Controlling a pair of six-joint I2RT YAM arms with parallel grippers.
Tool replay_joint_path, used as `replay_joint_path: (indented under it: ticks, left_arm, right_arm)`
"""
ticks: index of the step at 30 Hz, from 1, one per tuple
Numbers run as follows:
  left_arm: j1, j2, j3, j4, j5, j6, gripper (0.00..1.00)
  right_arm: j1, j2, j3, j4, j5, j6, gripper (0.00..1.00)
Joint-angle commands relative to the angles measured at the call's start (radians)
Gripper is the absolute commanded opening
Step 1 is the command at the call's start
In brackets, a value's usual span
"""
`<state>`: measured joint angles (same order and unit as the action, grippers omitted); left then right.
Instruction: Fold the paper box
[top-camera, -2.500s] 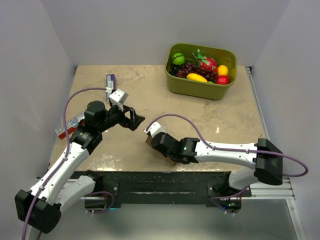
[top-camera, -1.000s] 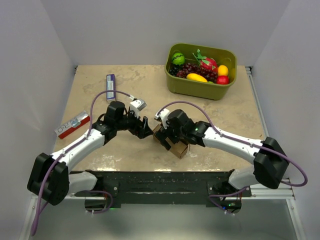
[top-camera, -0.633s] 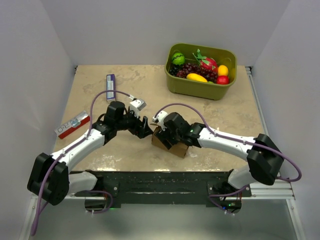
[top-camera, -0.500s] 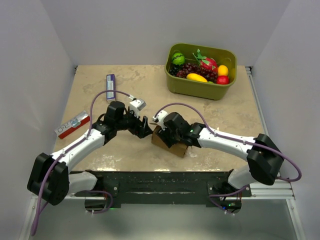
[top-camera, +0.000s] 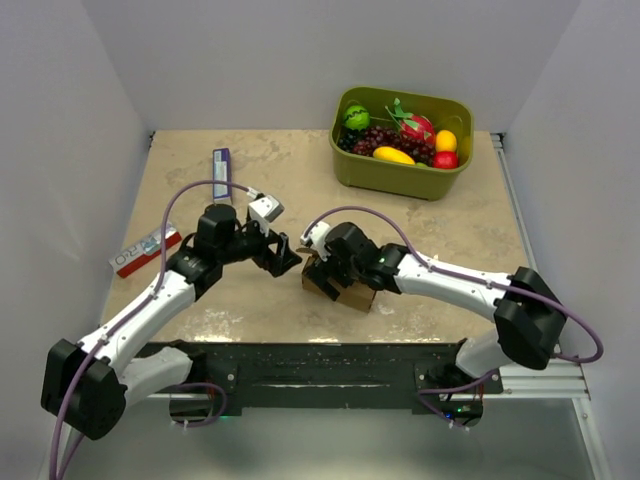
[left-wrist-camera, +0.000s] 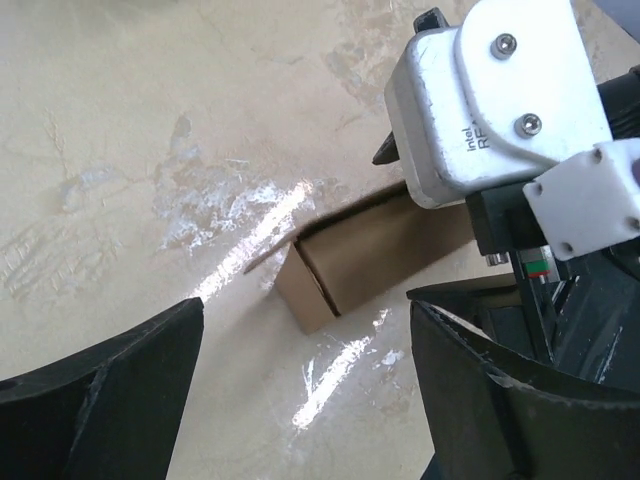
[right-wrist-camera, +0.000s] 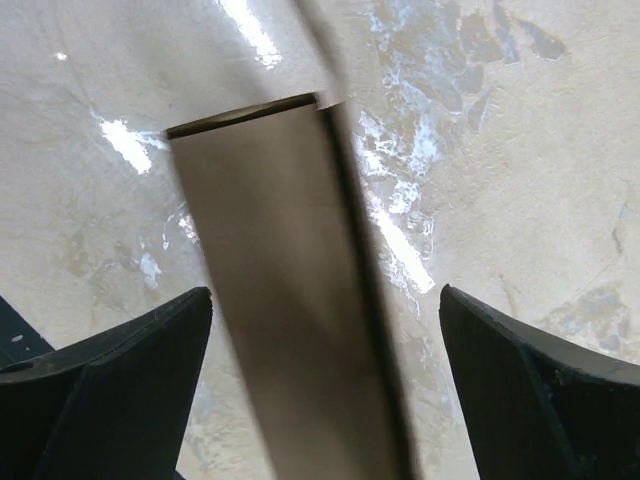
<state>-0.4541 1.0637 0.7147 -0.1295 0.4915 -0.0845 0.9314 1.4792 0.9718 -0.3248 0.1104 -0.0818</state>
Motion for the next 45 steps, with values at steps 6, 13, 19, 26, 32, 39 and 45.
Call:
replay_joint_path:
  ticks: [6, 13, 19, 26, 32, 39, 45]
  left_arm:
    - [-0.017, -0.025, -0.001, -0.005, -0.05, 0.066, 0.89]
    - [-0.092, 0.013, 0.02, -0.002, -0.128, 0.121, 0.88]
    - [-0.13, 0.094, 0.065, -0.018, -0.206, 0.131, 0.88]
    - [-0.13, 0.145, 0.098, 0.022, -0.266, 0.15, 0.87]
    - [-0.13, 0.191, 0.112, 0.03, -0.243, 0.164, 0.88]
    - [-0.13, 0.228, 0.13, 0.03, -0.217, 0.17, 0.85]
    - [-0.13, 0.257, 0.147, 0.031, -0.218, 0.172, 0.8]
  right_arm:
    - [0.003, -0.22, 0.024, -0.072, 0.07, 0.154, 0.99]
    - [0.003, -0.379, -0.022, -0.247, 0.195, 0.433, 0.99]
    - [0.003, -0.493, -0.077, -0.339, 0.198, 0.588, 0.93]
    - [0.003, -0.514, -0.169, -0.312, 0.158, 0.675, 0.79]
    - [0.004, -0.548, -0.222, -0.293, 0.17, 0.723, 0.71]
    - [0.004, -0.531, -0.214, -0.299, 0.19, 0.726, 0.59]
    - [0.004, -0.539, -0.211, -0.324, 0.216, 0.734, 0.5]
